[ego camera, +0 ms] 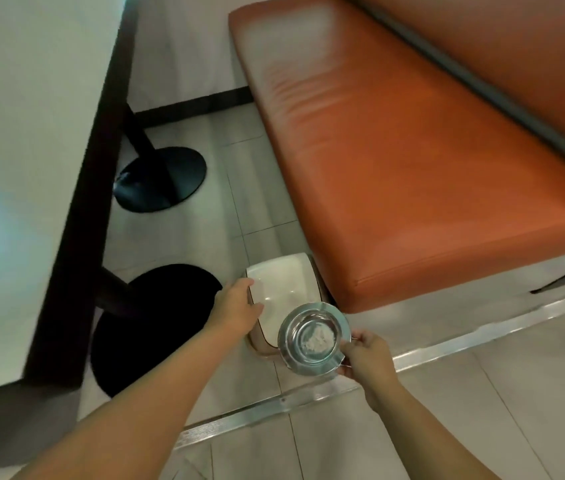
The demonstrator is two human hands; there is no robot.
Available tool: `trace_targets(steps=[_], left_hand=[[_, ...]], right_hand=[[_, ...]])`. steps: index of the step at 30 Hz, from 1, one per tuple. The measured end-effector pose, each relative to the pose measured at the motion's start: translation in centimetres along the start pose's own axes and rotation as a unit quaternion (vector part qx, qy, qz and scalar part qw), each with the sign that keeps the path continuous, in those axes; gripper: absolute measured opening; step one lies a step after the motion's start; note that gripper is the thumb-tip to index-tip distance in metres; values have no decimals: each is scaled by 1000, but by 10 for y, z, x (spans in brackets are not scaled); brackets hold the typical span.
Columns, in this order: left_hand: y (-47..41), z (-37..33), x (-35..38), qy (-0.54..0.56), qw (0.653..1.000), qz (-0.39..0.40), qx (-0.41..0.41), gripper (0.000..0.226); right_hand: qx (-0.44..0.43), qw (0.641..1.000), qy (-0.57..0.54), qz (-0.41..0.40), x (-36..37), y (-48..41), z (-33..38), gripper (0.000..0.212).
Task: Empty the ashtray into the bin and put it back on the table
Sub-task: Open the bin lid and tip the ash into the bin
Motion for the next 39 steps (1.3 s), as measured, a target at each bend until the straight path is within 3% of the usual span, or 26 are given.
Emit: trace_targets(steps=[10,12,18,24,29,32,37,39], left_hand=[[-73,-8,33,-46,998,-46,11,67],[-80,-4,35,-37,998,-42,-4,73],[-93,9,31,110,989,-86,-46,76],[-91,18,35,205,970,-127,-16,56],[-93,24,36,212,969,-127,18,56],[-96,26,35,212,969,-120,34,54],[-97,28,33,193,973,-120,49,52],[-96,29,34,191,973,-121,54,53]], right_hand=[[-5,1000,0,-8,19,-58,-37,20],[1,1000,-6,-12,24,-65,-42,13],[8,1000,-7,5,43,-82,-43,15],[71,997,-16,26,67,-99,-36,29],[61,992,106,34,82,-114,-40,7],[18,979,199,30,84,-120,-41,13],[-79,926,367,30,85,-125,-40,29],[-121,887,442,55,86,-124,-42,27]])
Point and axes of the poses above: each hand's wrist, its own y-axis away from the middle knuckle, its own x-axis out of the palm, z = x × y, the point moved 2 cm from there along -y, towards the middle knuckle, and after that the axes turned 13 degrees about -y, right-handed, at the moved point
